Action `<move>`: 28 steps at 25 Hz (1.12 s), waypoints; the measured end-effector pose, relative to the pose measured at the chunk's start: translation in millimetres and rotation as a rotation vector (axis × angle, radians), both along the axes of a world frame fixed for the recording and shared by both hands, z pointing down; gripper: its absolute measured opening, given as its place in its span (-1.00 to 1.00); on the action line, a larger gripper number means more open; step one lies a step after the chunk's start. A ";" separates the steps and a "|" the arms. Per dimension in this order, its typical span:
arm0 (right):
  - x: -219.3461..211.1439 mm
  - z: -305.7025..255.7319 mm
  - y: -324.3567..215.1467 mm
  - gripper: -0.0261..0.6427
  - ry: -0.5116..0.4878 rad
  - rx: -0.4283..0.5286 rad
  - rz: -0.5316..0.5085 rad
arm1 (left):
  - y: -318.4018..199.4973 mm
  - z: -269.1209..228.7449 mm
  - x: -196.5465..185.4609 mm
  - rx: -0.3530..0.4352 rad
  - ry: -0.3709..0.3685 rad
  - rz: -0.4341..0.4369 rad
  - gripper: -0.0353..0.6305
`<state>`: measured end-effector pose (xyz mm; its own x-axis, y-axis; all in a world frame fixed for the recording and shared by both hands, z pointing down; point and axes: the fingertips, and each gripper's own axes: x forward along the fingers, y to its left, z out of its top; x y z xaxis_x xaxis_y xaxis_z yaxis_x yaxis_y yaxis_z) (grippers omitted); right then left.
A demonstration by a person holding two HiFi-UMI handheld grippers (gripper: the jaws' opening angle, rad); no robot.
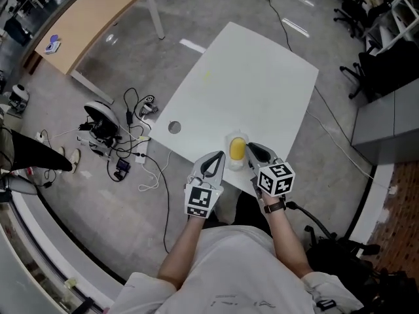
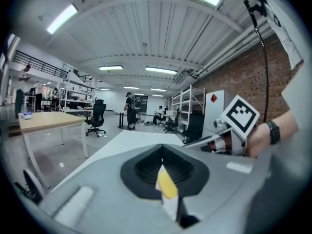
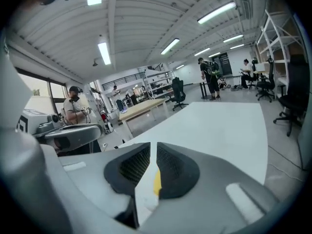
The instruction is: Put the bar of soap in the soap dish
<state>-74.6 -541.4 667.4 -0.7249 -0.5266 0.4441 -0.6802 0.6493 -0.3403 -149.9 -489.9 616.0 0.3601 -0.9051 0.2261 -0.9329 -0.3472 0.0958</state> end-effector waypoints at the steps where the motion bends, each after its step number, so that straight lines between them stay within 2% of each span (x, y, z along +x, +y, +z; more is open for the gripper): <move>1: -2.8 -9.7 6.7 -0.79 -0.002 0.030 -0.008 | 2.4 -6.4 2.5 0.015 0.006 0.013 -0.89; 4: -4.9 -37.6 27.0 -0.82 0.006 0.119 -0.006 | 10.4 -24.0 14.5 0.057 0.009 0.059 -0.89; 10: 24.0 -79.8 68.4 -0.89 0.064 0.265 0.153 | 28.0 -40.4 42.4 0.087 0.033 0.132 -0.89; 14: 40.2 -112.8 101.7 -0.89 0.077 0.338 0.196 | 51.0 -59.5 54.7 0.120 0.047 0.128 -0.89; 18: 53.9 -142.8 126.6 -0.89 0.037 0.387 0.201 | 88.5 -89.9 83.0 0.180 0.036 0.142 -0.89; 22: 60.9 -156.9 171.1 -0.89 -0.017 0.431 0.157 | 135.4 -99.4 104.5 0.210 0.003 0.087 -0.89; 25: 84.2 -145.2 232.4 -0.89 0.010 0.434 0.125 | 190.4 -86.5 131.5 0.176 -0.003 0.060 -0.89; 28: 119.9 -126.4 292.3 -0.89 0.038 0.436 0.152 | 245.1 -64.6 158.5 0.138 -0.030 0.025 -0.89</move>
